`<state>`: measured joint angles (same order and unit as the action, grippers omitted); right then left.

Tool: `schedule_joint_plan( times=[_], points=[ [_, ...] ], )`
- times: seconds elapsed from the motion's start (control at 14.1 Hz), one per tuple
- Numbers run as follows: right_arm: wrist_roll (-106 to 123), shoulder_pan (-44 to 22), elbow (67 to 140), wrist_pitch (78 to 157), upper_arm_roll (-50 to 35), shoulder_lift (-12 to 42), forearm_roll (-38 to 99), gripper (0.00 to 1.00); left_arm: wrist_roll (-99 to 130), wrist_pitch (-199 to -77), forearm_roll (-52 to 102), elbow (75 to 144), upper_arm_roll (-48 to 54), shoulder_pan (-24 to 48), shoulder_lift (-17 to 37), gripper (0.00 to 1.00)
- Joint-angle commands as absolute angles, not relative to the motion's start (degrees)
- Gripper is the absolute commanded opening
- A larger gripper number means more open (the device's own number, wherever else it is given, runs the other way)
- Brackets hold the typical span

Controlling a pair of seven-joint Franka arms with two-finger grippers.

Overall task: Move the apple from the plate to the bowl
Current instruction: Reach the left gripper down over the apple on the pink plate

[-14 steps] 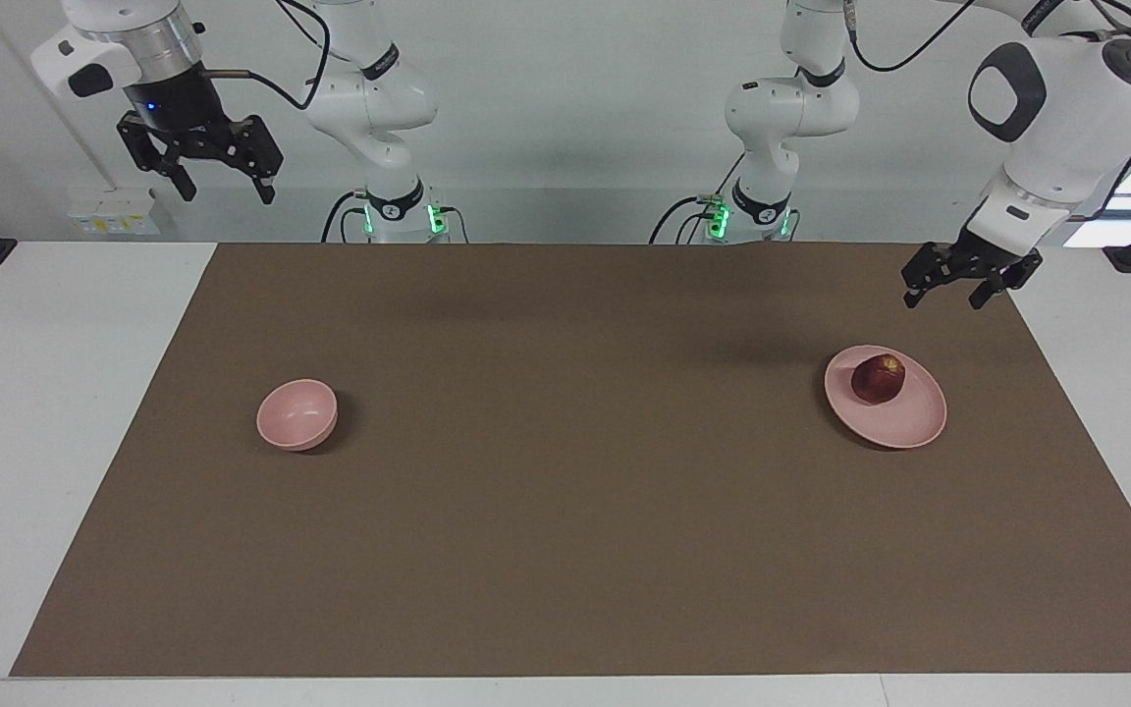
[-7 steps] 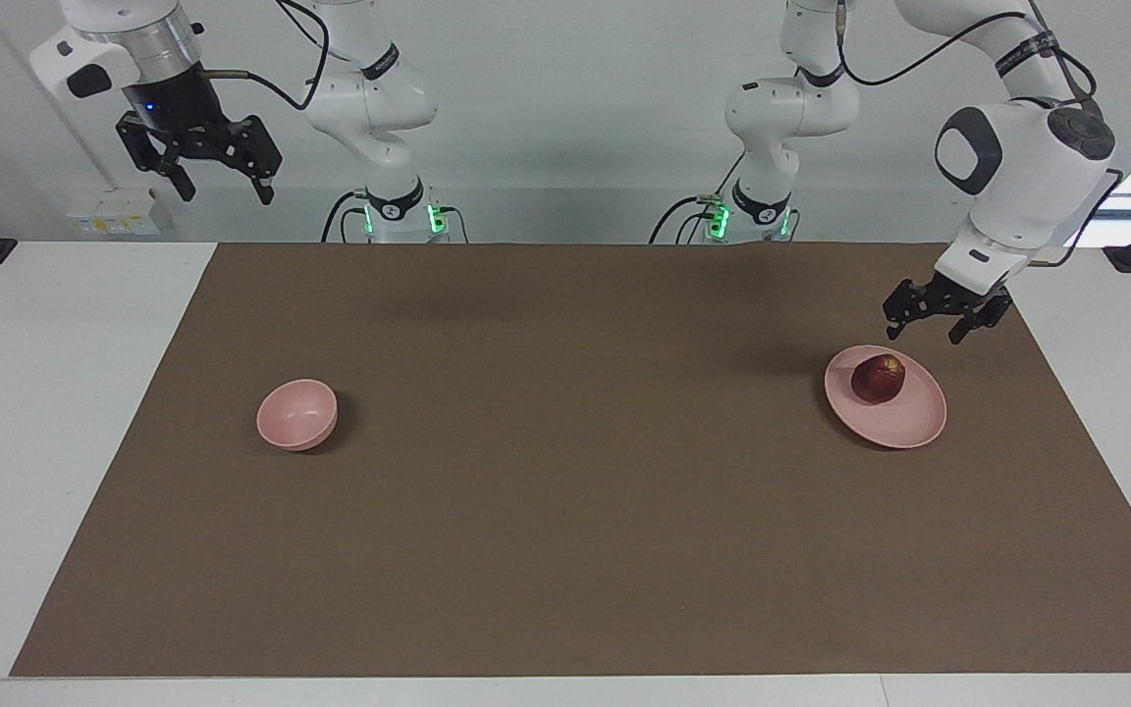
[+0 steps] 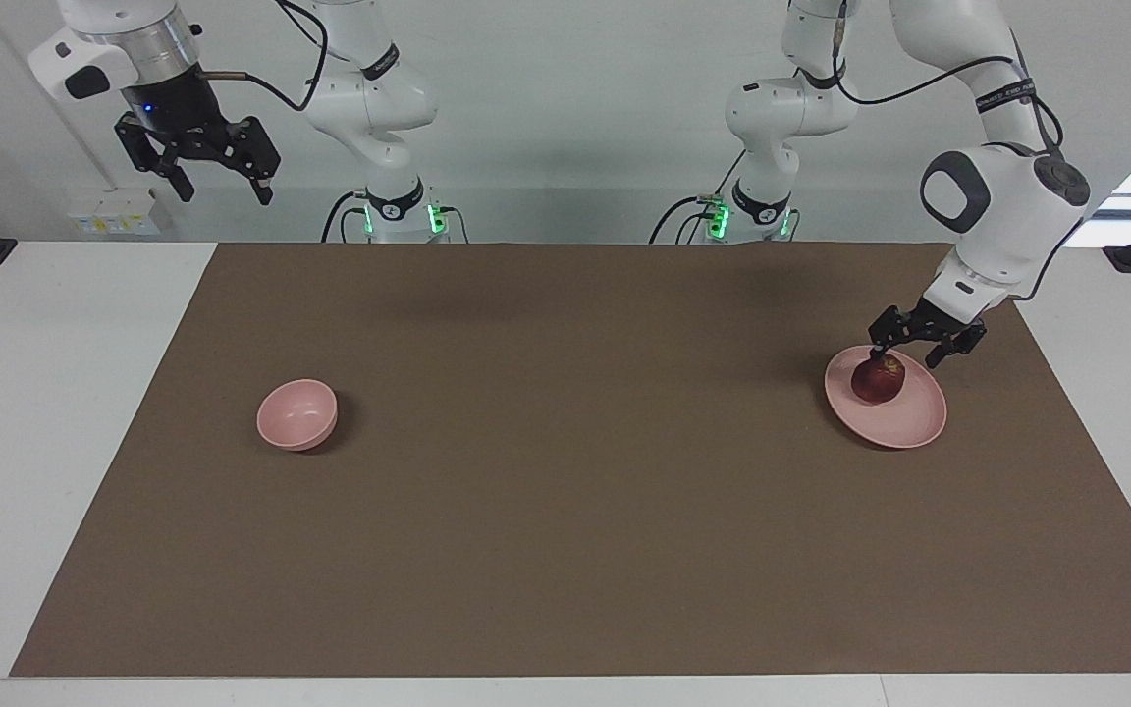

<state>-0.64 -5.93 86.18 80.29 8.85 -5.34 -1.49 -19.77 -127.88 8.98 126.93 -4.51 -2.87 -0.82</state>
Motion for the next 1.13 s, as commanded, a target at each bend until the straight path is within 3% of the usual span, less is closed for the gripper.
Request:
schedule_joint_plan(
  times=[0.0,0.5,0.57,0.78,0.92,1.06],
  points=[
    [-0.8,-5.1,87.6,81.8,8.3,-6.2,-1.8,1.0,-21.6,-131.6,10.4,128.2,-4.3,-3.3,0.9,1.0],
    [-0.7,-5.0,87.6,82.1,8.3,-6.2,-1.8,1.0,-24.2,-132.5,10.4,130.8,-4.4,-3.6,1.2,1.0],
    [-0.8,-5.1,87.6,82.2,8.3,-6.2,-1.8,1.0,-24.3,-132.3,10.4,130.8,-4.5,-3.6,1.1,0.91],
    [-0.7,-5.1,87.6,81.9,8.3,-6.2,-1.8,1.0,-24.5,-131.9,10.4,131.0,-4.5,-3.5,1.1,0.45],
    [-0.8,-5.1,87.6,81.9,8.3,-6.2,-1.8,1.0,-24.6,-131.5,10.4,130.9,-4.6,-3.6,1.1,0.06],
    [-0.8,-5.1,87.6,81.9,8.3,-6.2,-1.8,1.0,-24.9,-130.6,10.4,130.2,-4.6,-4.0,1.1,0.0]
  ],
)
